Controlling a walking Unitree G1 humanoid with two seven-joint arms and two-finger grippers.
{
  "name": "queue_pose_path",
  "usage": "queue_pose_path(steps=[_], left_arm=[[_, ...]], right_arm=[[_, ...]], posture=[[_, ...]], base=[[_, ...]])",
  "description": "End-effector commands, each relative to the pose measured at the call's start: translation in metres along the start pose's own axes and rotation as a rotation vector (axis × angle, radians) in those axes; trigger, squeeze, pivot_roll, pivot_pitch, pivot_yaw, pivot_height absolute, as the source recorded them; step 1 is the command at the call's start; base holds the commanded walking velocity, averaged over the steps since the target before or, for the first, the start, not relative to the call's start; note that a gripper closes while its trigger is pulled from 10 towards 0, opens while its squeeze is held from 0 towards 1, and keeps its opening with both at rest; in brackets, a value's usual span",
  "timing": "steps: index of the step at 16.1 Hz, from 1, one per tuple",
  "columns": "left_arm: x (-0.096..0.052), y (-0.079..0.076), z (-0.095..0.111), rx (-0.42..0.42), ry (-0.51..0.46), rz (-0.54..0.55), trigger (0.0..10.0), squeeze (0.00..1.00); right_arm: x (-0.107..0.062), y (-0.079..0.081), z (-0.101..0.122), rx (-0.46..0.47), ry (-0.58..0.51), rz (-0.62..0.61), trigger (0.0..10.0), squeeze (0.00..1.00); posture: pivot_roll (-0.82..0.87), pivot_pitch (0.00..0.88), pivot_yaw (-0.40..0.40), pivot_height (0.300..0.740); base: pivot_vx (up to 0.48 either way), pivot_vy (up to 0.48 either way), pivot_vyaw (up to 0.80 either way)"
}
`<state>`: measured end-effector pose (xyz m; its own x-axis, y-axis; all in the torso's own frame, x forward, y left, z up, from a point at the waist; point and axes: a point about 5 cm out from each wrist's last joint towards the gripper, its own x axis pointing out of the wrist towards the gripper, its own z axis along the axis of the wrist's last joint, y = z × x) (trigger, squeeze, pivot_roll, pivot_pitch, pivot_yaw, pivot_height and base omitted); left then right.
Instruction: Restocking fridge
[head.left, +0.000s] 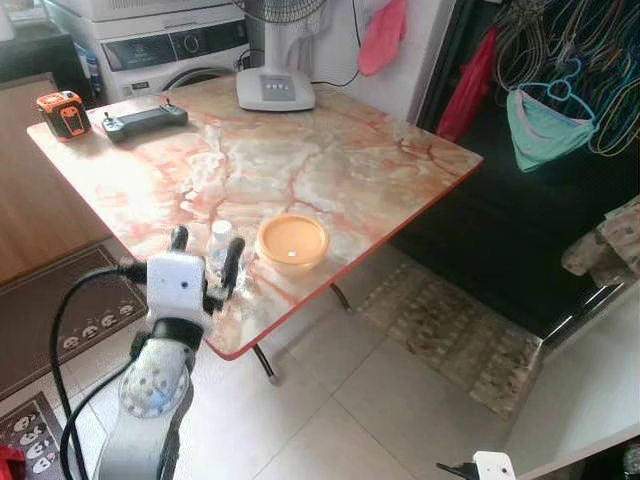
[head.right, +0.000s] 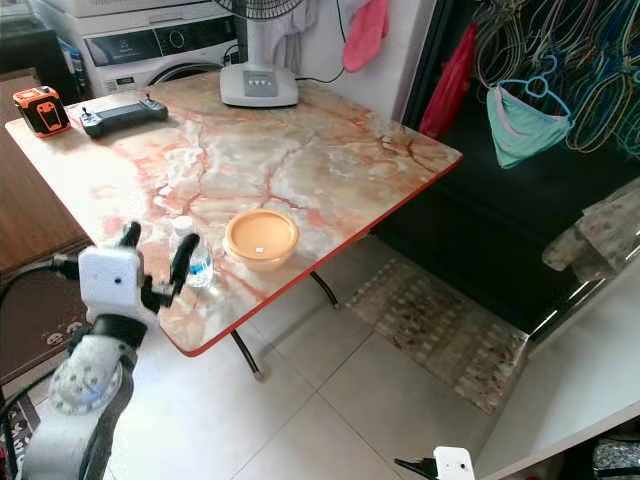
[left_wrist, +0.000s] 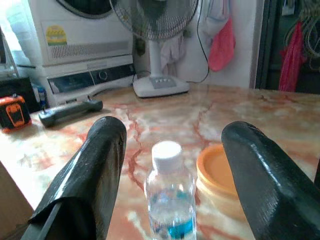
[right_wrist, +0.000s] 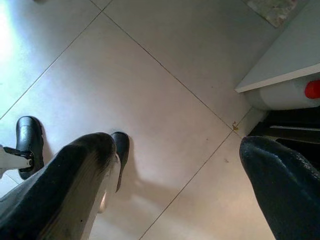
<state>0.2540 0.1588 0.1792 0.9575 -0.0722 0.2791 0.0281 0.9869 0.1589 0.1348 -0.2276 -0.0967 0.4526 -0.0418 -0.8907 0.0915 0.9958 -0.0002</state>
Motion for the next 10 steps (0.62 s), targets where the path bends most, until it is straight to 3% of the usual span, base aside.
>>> queue_pose_path(steps=[1,5,10], left_arm=[[0.0031,0.0005,0.0063,-0.006,-0.02,0.014,10.0,0.0],[0.0101,0.0051,0.0127,0.014,-0.041,0.036,10.0,0.0],[0.012,0.0048,0.0128,0.011,-0.04,0.04,10.0,0.0]], right_arm=[[0.0,-0.0006,0.002,-0.015,-0.007,0.009,10.0,0.0],[0.0002,0.0004,0.0035,-0.016,-0.011,0.019,10.0,0.0],[0.0004,0.0006,0.003,-0.005,-0.002,0.019,10.0,0.0]], posture=[[0.19,0.0,-0.095,0.74],[0.2,0.0,-0.099,0.74],[0.2,0.0,-0.101,0.74]], base=[[0.0,0.0,0.0],[0.0,0.0,0.69],[0.0,0.0,0.0]])
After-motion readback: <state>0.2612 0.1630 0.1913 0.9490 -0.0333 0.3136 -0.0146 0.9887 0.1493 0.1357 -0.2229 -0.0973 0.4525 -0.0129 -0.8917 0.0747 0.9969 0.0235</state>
